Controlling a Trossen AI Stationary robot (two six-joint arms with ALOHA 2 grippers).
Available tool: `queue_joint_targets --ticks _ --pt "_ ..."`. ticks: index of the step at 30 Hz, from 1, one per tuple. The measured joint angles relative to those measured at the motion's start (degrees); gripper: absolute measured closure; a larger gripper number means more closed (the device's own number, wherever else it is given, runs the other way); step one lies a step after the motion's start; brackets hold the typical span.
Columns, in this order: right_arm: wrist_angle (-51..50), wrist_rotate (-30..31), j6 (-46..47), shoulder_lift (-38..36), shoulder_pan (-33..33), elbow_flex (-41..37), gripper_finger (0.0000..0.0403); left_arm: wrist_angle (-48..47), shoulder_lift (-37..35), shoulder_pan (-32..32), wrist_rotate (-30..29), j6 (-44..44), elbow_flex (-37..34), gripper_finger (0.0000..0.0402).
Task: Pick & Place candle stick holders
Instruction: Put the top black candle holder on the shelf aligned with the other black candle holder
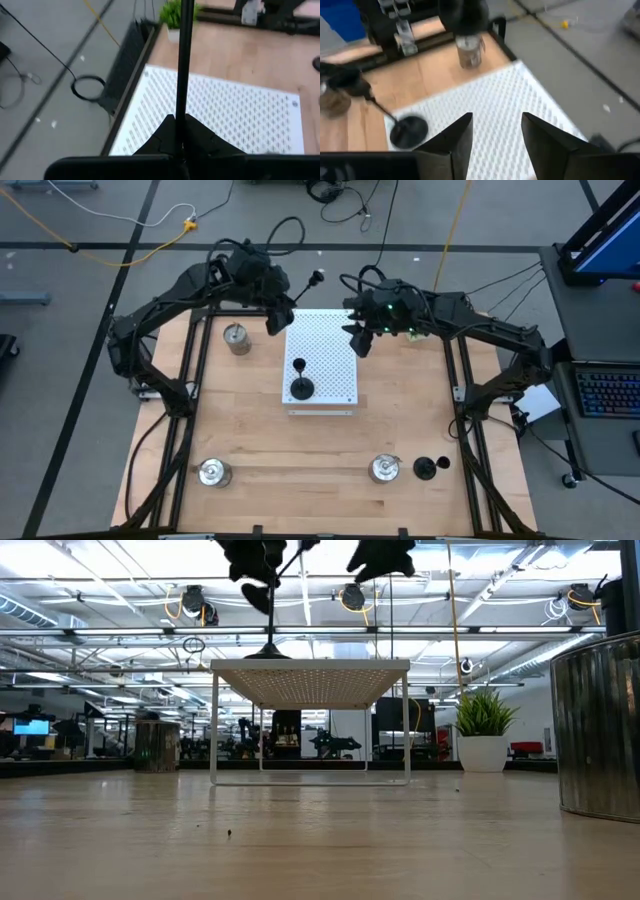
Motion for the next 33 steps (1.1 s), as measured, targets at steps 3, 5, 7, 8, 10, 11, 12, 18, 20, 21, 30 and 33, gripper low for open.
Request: queue_joint_targets --ticks 3,5,7,8,10,11,12,18,20,21,30,33 --pt "-2.54 0.02 0.87 -0.39 0.12 0.01 0.0248 2.71 -2.19 0.7 2.75 -0.6 -4.87 0.0389" --pt "-5.39 0.04 1.25 -0.69 0.13 -0.02 0.0251 4.89 -4.19 1.05 4.25 -0.77 -9.18 0.0389" --pt "-6.74 0.04 1.23 -0.75 0.13 -0.03 0.0254 8.41 -6.35 1.11 4.52 -0.87 -13.69 0.0389" --pt "-7.92 0.07 1.21 -0.77 0.13 -0.03 0.0255 10.39 -7.61 1.09 4.79 -1.02 -15.87 0.0389" --pt "-10.61 0.11 1.19 -0.83 0.13 -0.03 0.0258 14.19 -10.56 1.41 6.26 -1.37 -20.35 0.0389" --pt "-11.62 0.13 1.13 -0.89 0.13 -0.03 0.026 16.31 -12.03 1.76 7.29 -1.48 -22.58 0.0389" --pt "-12.52 0.11 0.96 -0.95 0.13 -0.03 0.0262 19.16 -13.42 1.96 8.55 -1.49 -24.99 0.0389" --pt "-15.94 0.11 0.73 -1.58 0.13 -0.03 0.027 36.57 -18.7 1.88 14.28 -4.5 -39.31 0.0389" --pt "-16.21 0.13 0.73 -2.23 0.13 -0.03 0.0271 41.64 -18.92 1.97 14.38 -5.28 -42.86 0.0389" --pt "-16.69 0.13 0.73 -2.58 0.13 -0.03 0.0271 43.54 -18.89 1.98 14.51 -5.34 -44.5 0.0389" --pt "-15.95 0.35 1.1 -6.85 2.04 -0.17 0.0271 62.3 -18.35 3.93 18.2 -8.14 -55.05 0.0389" --pt "-12.85 0.35 1.19 -9.22 3.16 -3.14 0.0272 68.65 -18.2 5.2 20.23 -10.67 -58.05 0.0389"
